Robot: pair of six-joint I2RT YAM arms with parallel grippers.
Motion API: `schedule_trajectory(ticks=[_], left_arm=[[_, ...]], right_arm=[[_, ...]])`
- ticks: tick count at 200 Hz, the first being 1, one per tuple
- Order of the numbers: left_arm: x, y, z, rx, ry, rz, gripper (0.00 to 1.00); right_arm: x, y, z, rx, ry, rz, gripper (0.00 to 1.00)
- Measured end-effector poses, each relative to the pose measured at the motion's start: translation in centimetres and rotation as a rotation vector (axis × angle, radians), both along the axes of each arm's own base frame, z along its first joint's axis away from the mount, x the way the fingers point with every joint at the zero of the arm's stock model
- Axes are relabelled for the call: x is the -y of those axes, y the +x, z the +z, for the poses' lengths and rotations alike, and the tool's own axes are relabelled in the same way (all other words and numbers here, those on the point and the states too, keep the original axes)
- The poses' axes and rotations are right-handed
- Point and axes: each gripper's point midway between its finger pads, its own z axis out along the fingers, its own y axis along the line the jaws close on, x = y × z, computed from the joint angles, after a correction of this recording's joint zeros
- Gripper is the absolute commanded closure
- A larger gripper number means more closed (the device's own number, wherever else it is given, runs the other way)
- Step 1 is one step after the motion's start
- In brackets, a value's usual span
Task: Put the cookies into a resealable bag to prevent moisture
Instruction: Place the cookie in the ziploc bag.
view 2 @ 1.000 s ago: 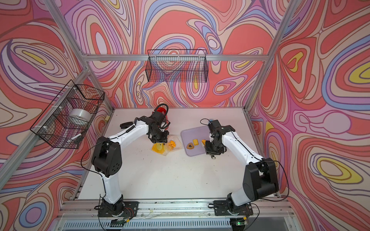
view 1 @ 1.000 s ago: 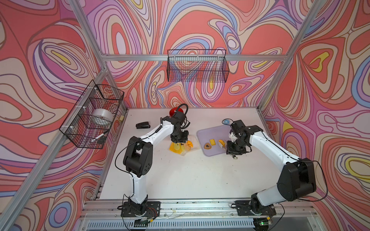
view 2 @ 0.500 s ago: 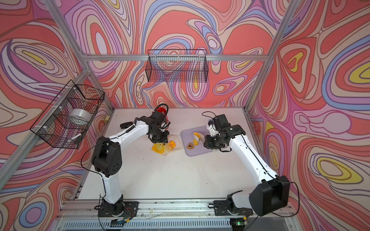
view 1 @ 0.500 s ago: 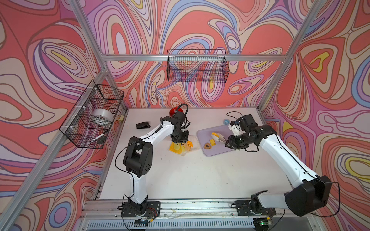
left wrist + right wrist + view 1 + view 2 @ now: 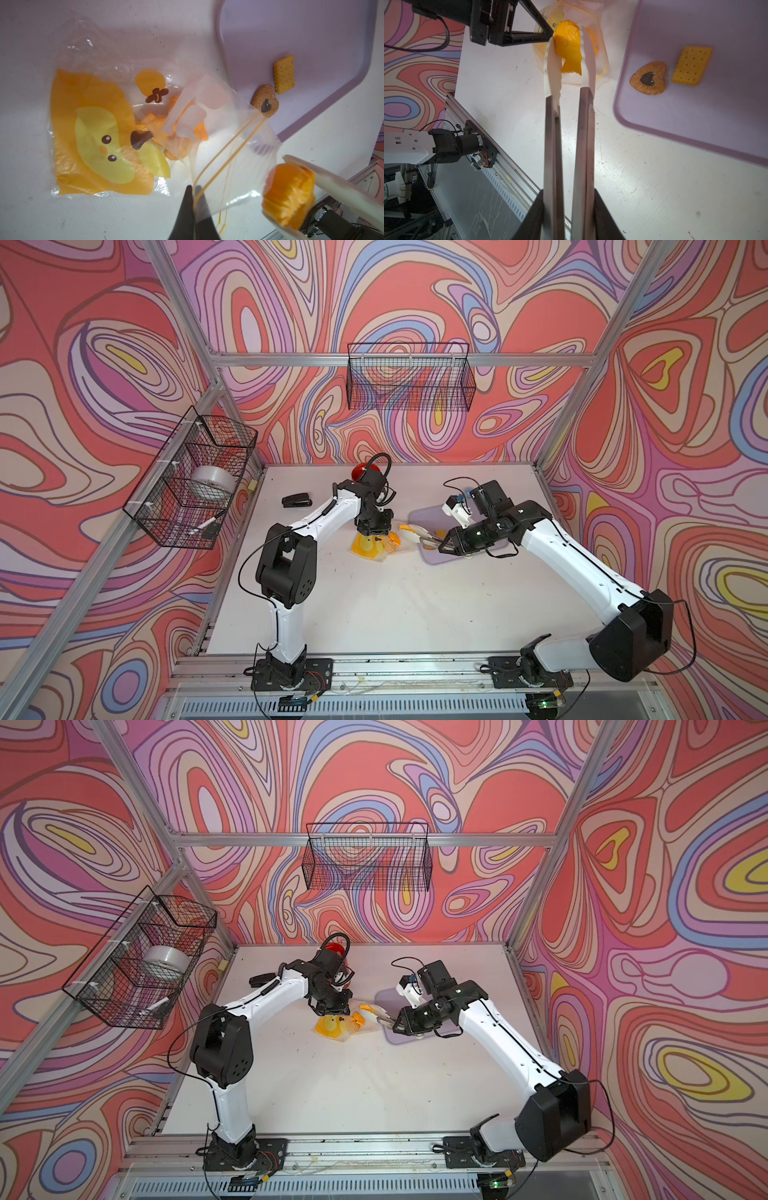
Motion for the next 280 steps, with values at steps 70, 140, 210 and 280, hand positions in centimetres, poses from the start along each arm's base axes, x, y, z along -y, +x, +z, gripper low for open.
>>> schedule_trajectory(ticks=[70, 140, 210, 280], left_arm=[[0.1, -0.1, 0.0, -0.003, -0.006, -0.003, 1.0], [0.0, 0.0, 0.0, -0.002, -0.003, -0.001, 1.0], [-0.2, 0.1, -0.1, 0.003, 0.012, 0.004, 1.0], [-0.2, 0.1, -0.2, 0.004, 0.014, 0.005, 1.0]], right_arm=[[-2.7, 2.0, -3.8, -0.059, 0.007, 0.016, 0.68], [-2.9, 3.2, -4.4, -0.041, -0.005, -0.011, 0.54], [0.7, 0.5, 2.0, 0.085, 0.037, -0.001, 0.56], [7.7, 3.1, 0.0, 0.071, -0.133, -0.232, 0.57]])
